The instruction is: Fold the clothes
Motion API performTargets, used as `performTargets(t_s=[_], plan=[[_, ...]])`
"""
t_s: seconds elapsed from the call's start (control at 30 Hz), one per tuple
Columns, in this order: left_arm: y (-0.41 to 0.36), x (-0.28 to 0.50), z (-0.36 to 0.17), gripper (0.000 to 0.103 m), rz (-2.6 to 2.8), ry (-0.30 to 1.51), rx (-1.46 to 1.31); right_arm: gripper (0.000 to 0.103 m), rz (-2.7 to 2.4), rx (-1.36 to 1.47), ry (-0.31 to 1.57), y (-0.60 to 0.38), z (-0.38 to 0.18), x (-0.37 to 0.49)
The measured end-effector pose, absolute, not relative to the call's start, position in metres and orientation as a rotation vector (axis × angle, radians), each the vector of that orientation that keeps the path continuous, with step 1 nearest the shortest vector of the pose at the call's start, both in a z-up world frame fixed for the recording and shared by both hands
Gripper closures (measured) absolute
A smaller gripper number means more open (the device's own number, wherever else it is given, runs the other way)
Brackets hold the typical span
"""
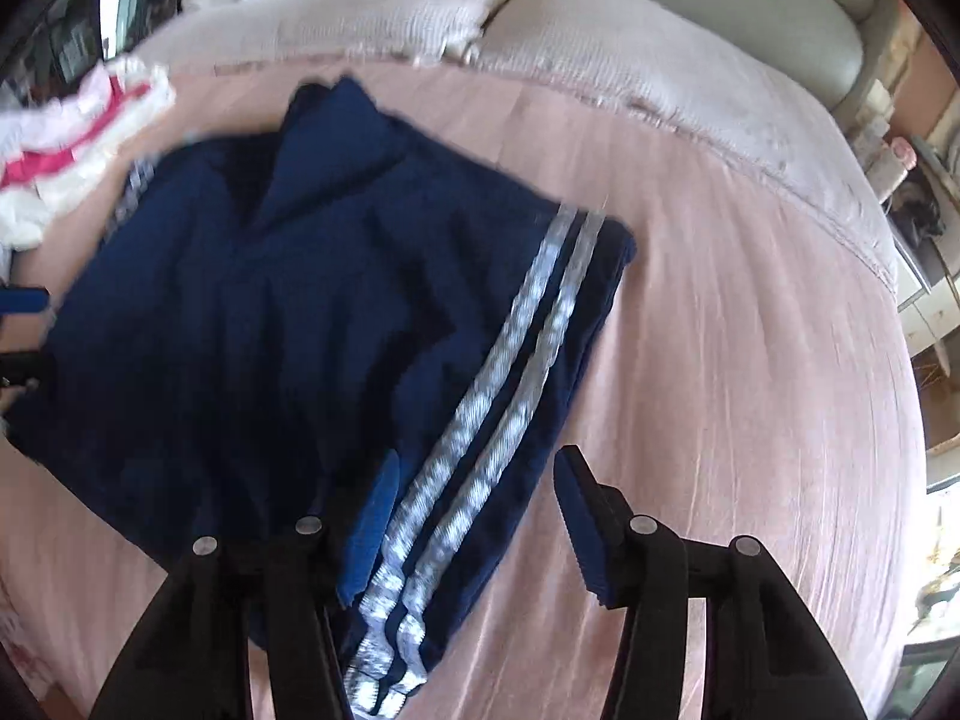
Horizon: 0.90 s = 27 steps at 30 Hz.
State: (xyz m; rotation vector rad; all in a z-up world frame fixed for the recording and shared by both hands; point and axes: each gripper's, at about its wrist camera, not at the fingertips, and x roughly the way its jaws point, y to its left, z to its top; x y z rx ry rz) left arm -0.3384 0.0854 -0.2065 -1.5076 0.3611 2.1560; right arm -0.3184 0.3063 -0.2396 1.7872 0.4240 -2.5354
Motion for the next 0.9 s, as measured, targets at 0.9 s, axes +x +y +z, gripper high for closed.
performTargets(t_s=[0.9], plan=[[0.07,-0.317,-0.233,0.054,2.34,0.041,-1.743,0.061,-2.422,1.928,-0.397,0.342,-0.229,-0.271]])
